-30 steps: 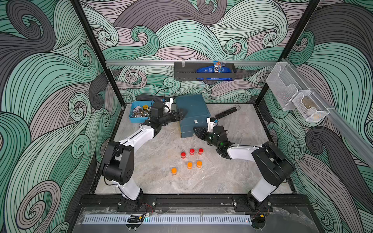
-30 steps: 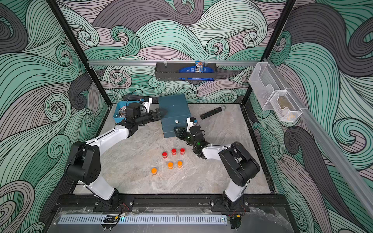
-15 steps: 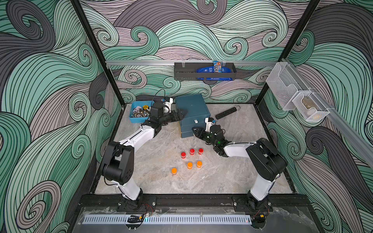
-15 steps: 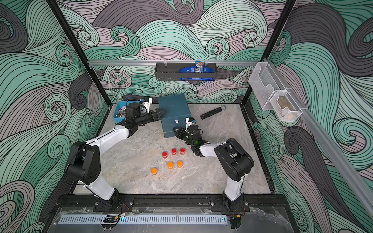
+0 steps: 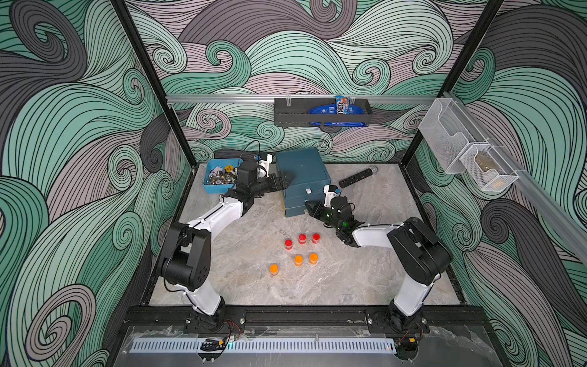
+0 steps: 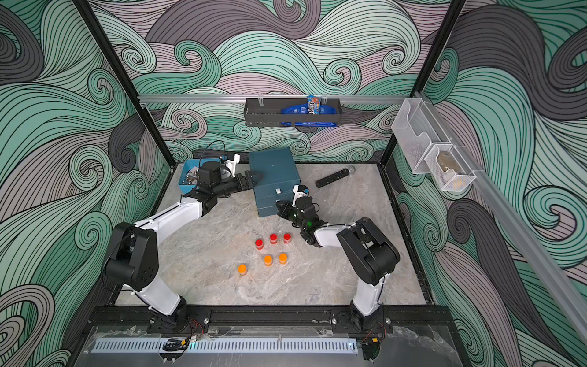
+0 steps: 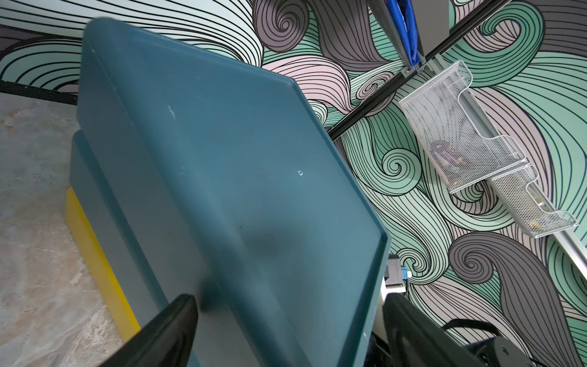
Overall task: Put the paint cans in the drawer according to color
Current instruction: Open the drawer in the storage box, then pick up the paint can at the center of the board.
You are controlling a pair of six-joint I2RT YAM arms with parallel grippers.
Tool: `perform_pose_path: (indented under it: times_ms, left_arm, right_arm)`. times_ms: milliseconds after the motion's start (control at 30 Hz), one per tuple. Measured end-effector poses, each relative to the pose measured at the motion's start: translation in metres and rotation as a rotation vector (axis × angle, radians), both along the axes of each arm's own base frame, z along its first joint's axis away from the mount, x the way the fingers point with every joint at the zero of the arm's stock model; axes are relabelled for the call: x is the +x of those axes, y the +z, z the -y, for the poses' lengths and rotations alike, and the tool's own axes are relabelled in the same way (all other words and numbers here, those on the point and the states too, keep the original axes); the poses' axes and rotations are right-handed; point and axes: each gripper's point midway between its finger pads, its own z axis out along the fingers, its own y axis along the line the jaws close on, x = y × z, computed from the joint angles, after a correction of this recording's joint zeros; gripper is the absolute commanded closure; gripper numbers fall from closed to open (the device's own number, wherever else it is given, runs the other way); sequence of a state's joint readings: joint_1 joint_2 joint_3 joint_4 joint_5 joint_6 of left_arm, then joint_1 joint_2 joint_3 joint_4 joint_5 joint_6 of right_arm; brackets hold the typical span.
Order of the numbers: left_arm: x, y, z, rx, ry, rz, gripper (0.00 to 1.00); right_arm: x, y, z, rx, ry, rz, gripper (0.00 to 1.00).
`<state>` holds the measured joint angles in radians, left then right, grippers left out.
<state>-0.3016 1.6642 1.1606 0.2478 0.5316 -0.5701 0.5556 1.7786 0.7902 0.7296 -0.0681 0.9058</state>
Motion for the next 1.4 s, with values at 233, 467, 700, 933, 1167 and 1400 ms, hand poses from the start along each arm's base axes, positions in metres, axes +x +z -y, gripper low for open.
perform_pose_path:
  times_ms: [233,467,700,933,1167,1400]
  left_arm:
    - [0.0,0.0,0.0,0.0,0.0,0.0,0.06]
    - [0.0,0.0,0.0,0.0,0.0,0.0,0.06]
    - [0.0,0.0,0.0,-0.001,0.001,-0.001,0.06]
    - [0.0,0.0,0.0,-0.001,0.001,-0.001,0.06]
    - [0.0,0.0,0.0,-0.002,0.001,-0.002,0.06]
    - [0.0,0.0,0.0,-0.003,0.001,-0.002,0.06]
  right_arm:
    - [-0.023,-0.003,0.015,-0.016,-0.002,-0.008,1.0]
    - [-0.046,-0.004,0.028,-0.025,0.001,-0.015,1.0]
    - [-0.065,-0.004,0.036,-0.041,0.01,-0.016,0.98]
    - [-0.076,-0.001,0.038,-0.074,0.029,-0.02,0.55]
    - [-0.096,0.012,0.037,-0.129,0.048,-0.003,0.39]
    - [-0.132,0.004,0.024,-0.21,0.103,-0.043,0.37]
